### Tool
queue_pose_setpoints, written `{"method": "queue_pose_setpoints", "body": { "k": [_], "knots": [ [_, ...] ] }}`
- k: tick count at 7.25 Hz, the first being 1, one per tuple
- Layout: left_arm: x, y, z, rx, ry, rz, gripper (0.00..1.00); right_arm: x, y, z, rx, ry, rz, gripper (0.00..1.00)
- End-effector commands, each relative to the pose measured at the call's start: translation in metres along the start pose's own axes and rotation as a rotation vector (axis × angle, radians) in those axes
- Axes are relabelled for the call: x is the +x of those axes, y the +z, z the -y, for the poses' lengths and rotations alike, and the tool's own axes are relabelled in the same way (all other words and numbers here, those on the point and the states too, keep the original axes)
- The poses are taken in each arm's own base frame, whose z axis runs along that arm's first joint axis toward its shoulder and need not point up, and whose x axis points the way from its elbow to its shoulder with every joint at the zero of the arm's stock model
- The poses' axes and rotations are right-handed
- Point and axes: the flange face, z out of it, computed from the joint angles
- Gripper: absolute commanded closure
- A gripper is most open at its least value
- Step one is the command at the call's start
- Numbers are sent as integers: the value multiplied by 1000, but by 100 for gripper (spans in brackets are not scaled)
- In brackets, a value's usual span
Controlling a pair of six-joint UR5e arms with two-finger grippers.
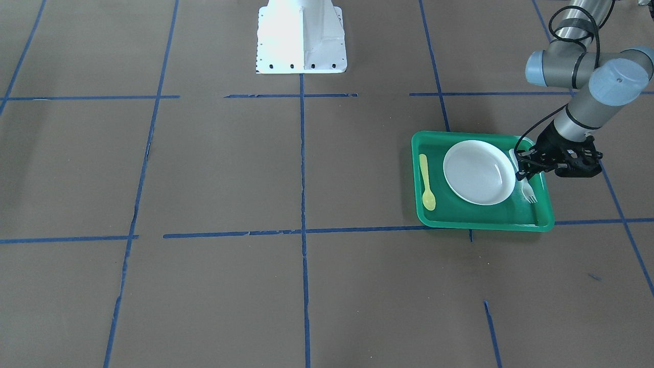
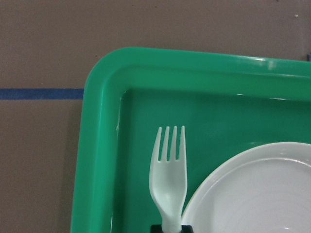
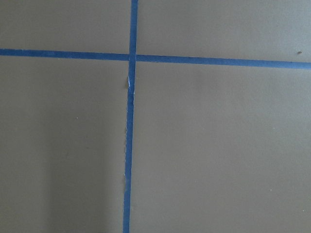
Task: Place fork
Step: 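Carry the fork off the plate and lower it beside the plate in the tray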
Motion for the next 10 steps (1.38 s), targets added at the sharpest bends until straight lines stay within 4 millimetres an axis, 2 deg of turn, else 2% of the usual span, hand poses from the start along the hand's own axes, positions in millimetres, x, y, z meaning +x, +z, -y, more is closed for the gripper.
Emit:
{"method": "queue_pose_setpoints", "body": {
  "k": [1,3,4,5,6,8,9,10],
  "knots": [
    [-4,1,-2,-4,18,5,100,0,0,0,0,0,0,0],
    [-7,1,-4,-5,18,7,100,0,0,0,0,0,0,0],
    [-6,1,-4,-5,26,7,1,0,0,0,0,0,0,0],
    [-5,0,-4,-4,28,5,0,0,0,0,0,0,0,0],
    [-7,-15,5,16,22,-8,0,0,0,0,0,0,0,0],
    [6,-71,23,111,25,-52,0,0,0,0,0,1,0,0],
    [5,-94,29,149,44,-66,0,0,0,0,0,0,0,0],
    [-10,-119,39,139,130,-54,0,0,0,0,0,0,0,0]
  ]
}}
